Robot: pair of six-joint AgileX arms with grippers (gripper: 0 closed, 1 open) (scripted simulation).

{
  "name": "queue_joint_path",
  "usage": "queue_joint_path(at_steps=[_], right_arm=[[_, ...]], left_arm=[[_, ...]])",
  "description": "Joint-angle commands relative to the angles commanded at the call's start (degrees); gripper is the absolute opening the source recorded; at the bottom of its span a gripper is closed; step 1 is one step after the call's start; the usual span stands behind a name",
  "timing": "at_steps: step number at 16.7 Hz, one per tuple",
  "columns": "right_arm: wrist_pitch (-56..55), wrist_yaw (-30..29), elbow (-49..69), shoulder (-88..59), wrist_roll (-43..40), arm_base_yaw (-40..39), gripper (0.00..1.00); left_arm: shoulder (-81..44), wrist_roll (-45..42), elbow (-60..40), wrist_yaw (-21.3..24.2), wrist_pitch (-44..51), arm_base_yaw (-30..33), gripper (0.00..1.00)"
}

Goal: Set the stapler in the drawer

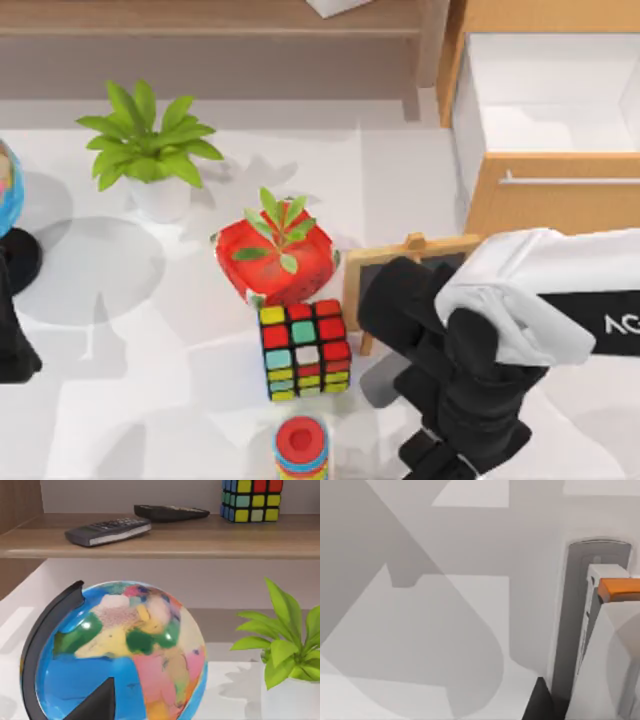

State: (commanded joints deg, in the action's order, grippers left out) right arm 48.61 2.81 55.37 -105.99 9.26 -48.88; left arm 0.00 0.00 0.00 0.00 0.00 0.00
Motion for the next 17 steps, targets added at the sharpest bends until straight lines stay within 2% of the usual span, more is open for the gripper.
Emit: queue_joint_path(at_steps=[6,12,17], right_arm=[[1.65,-2.63,6.9,4.0,3.81,-4.99,0.0],[1.95,-2.48,7.2,4.2,3.85,-4.74,0.0],[9.01,-2.54,12.06,7.01,1.88,-3.68,0.0]], left_arm=[[0.0,0.0,0.0,0.0,0.0,0.0,1.0],[0.0,0.0,0.0,0.0,0.0,0.0,1.0],[0.0,0.0,0.0,0.0,0.0,0.0,1.0]])
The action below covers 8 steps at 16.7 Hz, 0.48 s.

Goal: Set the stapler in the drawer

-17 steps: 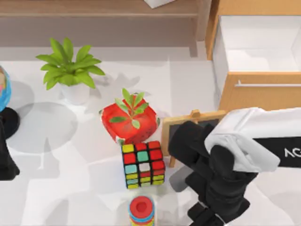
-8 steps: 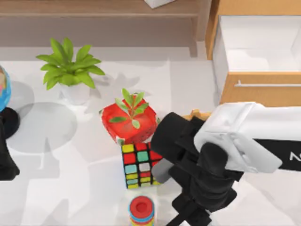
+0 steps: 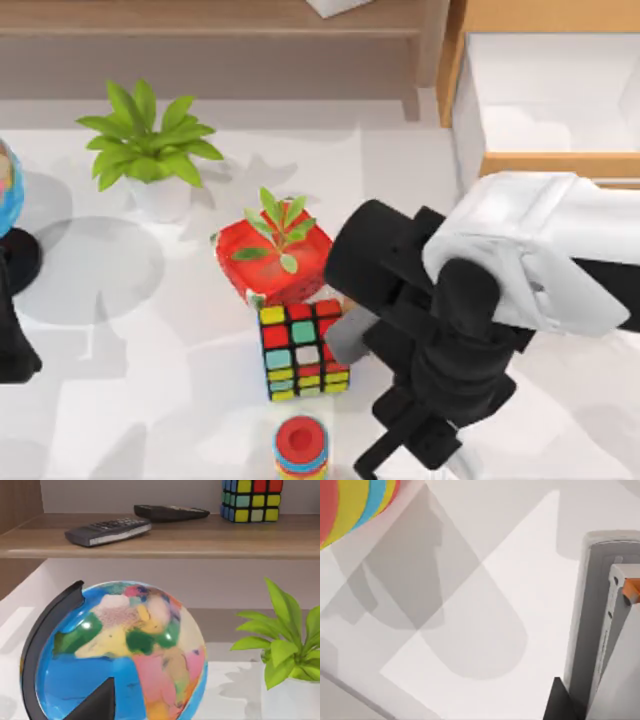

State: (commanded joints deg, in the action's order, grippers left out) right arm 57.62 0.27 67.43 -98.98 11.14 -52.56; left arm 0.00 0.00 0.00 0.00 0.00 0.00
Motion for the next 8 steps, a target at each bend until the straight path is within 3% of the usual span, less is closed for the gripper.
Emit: queue_joint_path(at_steps=[8], right_arm=[[11.17,0.36,26.04,-3.18,-10.53,4.1,0.0]], left_arm=[[0.0,0.0,0.0,0.0,0.0,0.0,1.0]])
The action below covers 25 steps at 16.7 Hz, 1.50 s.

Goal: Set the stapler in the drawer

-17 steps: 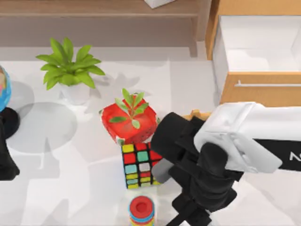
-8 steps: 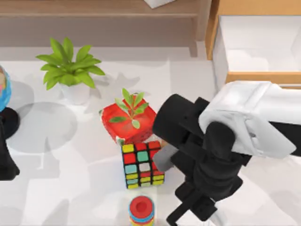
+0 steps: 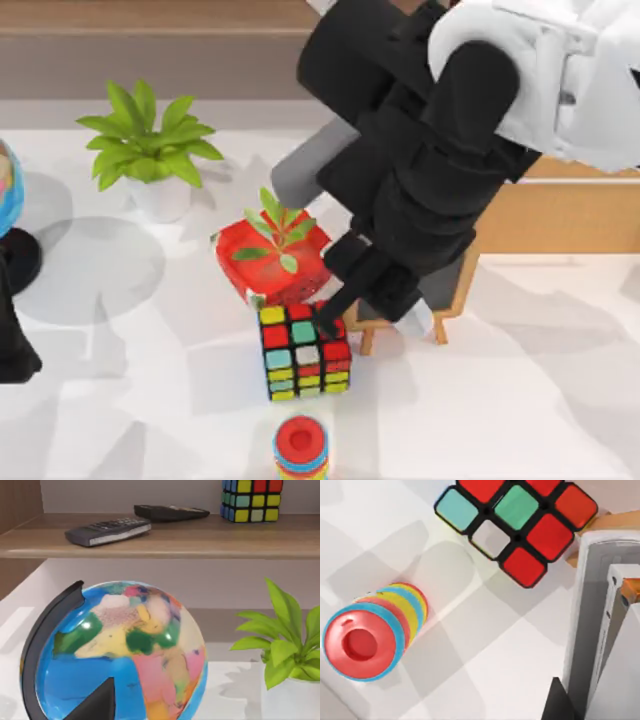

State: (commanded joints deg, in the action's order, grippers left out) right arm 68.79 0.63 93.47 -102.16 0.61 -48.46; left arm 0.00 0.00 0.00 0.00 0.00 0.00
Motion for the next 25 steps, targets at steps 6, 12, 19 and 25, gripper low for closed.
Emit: queue_joint_path(at_steps=[6,12,19,25], right_arm=[[6.63,-3.12,24.31,-14.93,-6.18,15.82,0.0],[12.23,-5.43,42.39,-31.49,-2.09,35.33,0.0],[18.17,-0.77,47.8,-47.34,8.12,41.04,0.0],[18.2,-0.73,46.55,-43.2,8.27,40.41,0.0]], left_arm=[[0.0,0.0,0.0,0.0,0.0,0.0,1.0],[0.0,0.0,0.0,0.0,0.0,0.0,1.0],[0.0,0.0,0.0,0.0,0.0,0.0,1.0],[0.0,0.0,0.0,0.0,0.0,0.0,1.0]])
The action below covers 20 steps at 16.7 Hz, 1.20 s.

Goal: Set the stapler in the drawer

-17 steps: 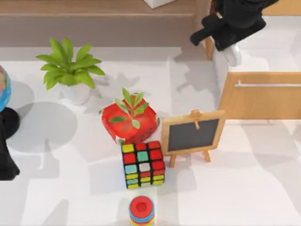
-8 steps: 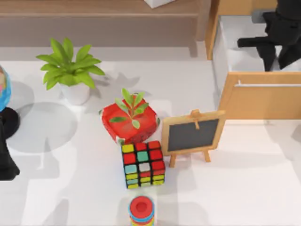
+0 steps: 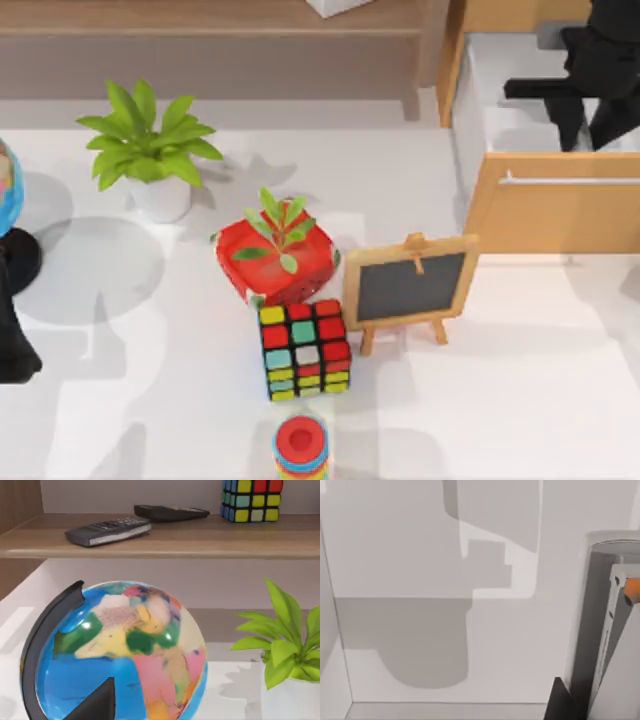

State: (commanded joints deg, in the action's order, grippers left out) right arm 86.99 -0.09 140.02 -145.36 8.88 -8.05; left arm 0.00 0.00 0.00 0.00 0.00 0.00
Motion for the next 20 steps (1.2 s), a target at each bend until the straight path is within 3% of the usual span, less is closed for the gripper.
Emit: queue_joint_path(at_steps=[12,20], right_arm=[[-2.89,0.04,-2.33,-3.55,-0.01,0.62,0.0],[-2.89,0.04,-2.33,-3.55,-0.01,0.62,0.6]], left_arm=[[0.0,0.0,0.0,0.0,0.0,0.0,1.0],[0.0,0.0,0.0,0.0,0.0,0.0,1.0]])
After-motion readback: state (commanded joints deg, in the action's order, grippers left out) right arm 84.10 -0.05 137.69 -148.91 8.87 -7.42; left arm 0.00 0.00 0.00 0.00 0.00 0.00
